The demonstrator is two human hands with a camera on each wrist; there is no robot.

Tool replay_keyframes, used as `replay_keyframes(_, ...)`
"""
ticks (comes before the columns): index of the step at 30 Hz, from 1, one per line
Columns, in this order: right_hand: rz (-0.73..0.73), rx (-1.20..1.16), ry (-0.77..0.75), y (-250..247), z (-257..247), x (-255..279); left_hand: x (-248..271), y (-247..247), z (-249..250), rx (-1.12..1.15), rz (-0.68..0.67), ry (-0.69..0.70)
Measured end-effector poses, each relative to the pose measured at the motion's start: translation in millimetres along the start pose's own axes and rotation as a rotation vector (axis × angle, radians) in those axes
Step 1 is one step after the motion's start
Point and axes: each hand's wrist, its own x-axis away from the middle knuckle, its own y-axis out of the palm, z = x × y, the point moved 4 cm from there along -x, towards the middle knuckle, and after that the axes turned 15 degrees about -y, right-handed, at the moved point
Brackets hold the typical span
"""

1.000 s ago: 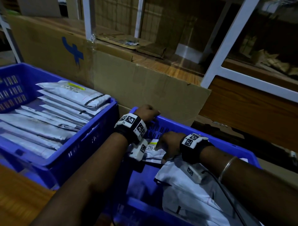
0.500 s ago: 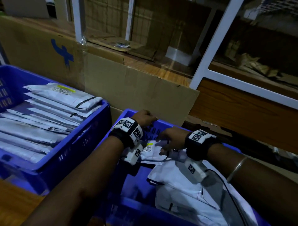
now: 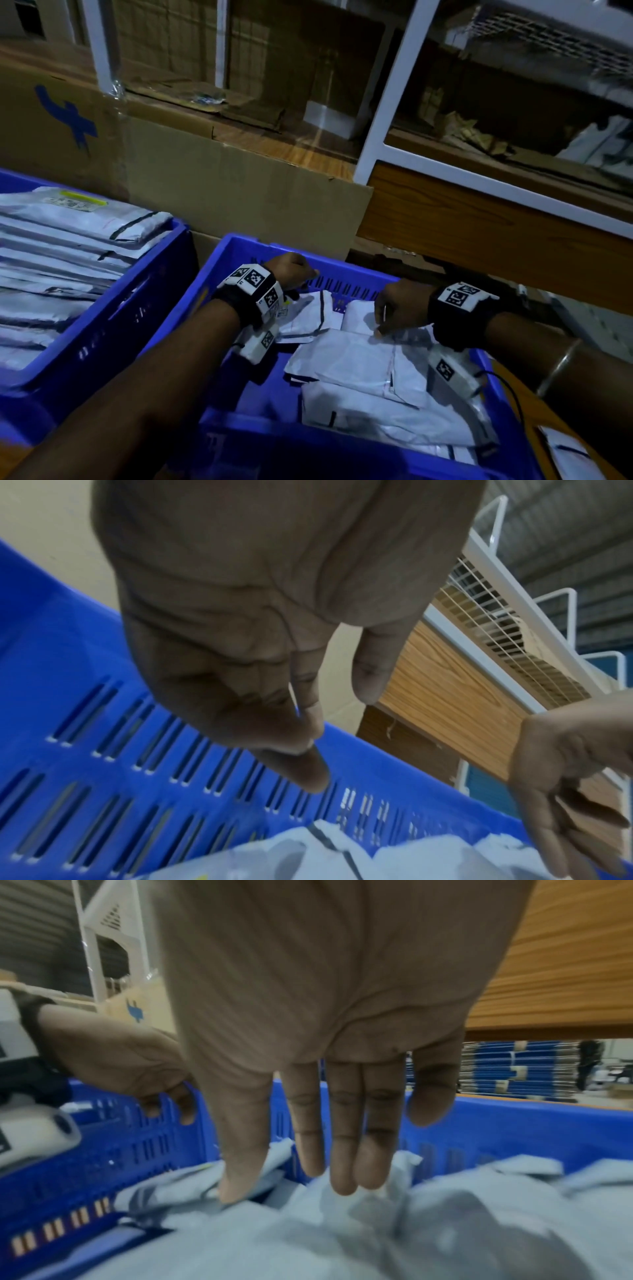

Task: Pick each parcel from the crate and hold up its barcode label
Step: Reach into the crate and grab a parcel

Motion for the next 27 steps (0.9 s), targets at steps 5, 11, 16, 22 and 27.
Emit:
replay_keyframes(5,-0.043,-0.012,0.044,15,4,10,3,10,-1,0.026,-0.047,-0.035)
replay_keyframes(11,-0.029,0.026,0.102,31,3,16,10,13,3,-0.046,-0.103,0.0)
replay_keyframes(16,-0.055,-0.052,0.094,27,3,16,6,16,3,-0.015,-0.137,0.0)
replay_keyframes(22,0.041,-0.208,0.103,19,6,24,6,22,1,-0.01,-0.159,0.003)
replay_keyframes(27,0.173,-0.361,0.075,1,12,39,14,26,6,-0.127,-0.175,0.035)
